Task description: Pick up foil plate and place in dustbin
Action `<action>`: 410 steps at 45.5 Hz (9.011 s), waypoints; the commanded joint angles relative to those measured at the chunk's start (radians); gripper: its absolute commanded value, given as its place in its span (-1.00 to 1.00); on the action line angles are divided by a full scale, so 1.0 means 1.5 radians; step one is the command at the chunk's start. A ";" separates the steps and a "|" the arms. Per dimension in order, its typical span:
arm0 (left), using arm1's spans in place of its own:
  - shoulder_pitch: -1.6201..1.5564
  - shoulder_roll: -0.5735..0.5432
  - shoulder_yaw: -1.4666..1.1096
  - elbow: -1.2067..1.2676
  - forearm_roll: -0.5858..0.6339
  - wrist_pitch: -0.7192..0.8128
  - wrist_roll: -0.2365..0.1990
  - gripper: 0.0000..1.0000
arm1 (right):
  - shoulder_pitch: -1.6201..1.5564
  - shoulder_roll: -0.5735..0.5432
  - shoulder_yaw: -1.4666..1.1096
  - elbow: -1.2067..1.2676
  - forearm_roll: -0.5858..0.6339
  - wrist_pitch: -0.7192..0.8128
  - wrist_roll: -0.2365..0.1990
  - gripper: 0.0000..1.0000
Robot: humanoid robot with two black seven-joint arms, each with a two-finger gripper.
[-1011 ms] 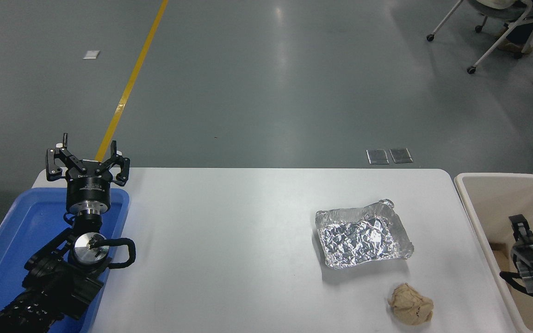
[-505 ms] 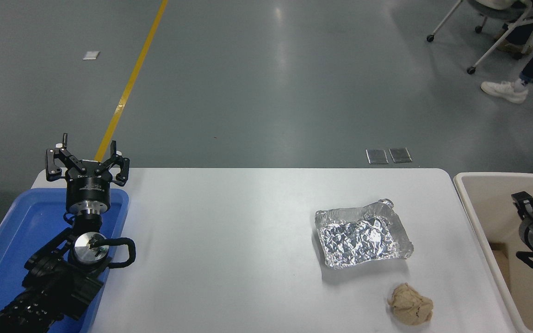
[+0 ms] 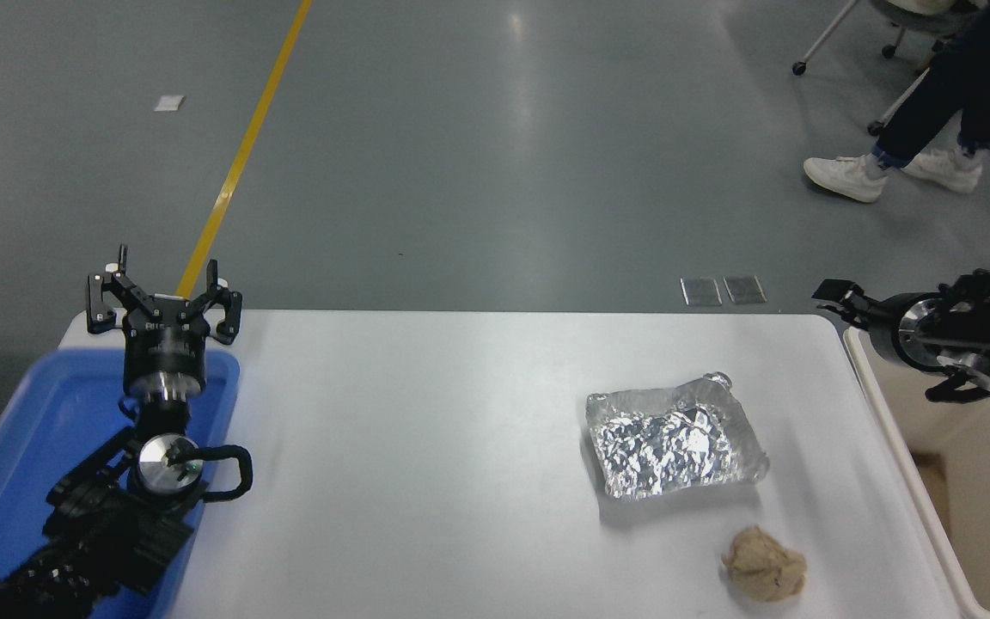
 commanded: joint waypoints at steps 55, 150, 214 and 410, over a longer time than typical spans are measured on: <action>0.001 0.001 0.000 0.001 -0.001 0.000 -0.001 0.98 | 0.384 0.102 -0.047 0.287 -0.008 0.282 0.049 0.98; 0.001 0.001 0.000 0.001 -0.001 0.000 -0.001 0.98 | -0.381 0.151 0.020 -0.205 -0.145 -0.145 0.046 -1.00; 0.001 0.001 0.000 0.001 -0.001 0.000 -0.001 0.98 | 0.339 -0.141 -0.069 0.322 -0.186 0.169 0.054 -1.00; 0.001 0.001 0.000 0.001 -0.001 0.000 -0.001 0.98 | 0.245 0.030 -0.007 0.294 -0.027 0.157 0.008 1.00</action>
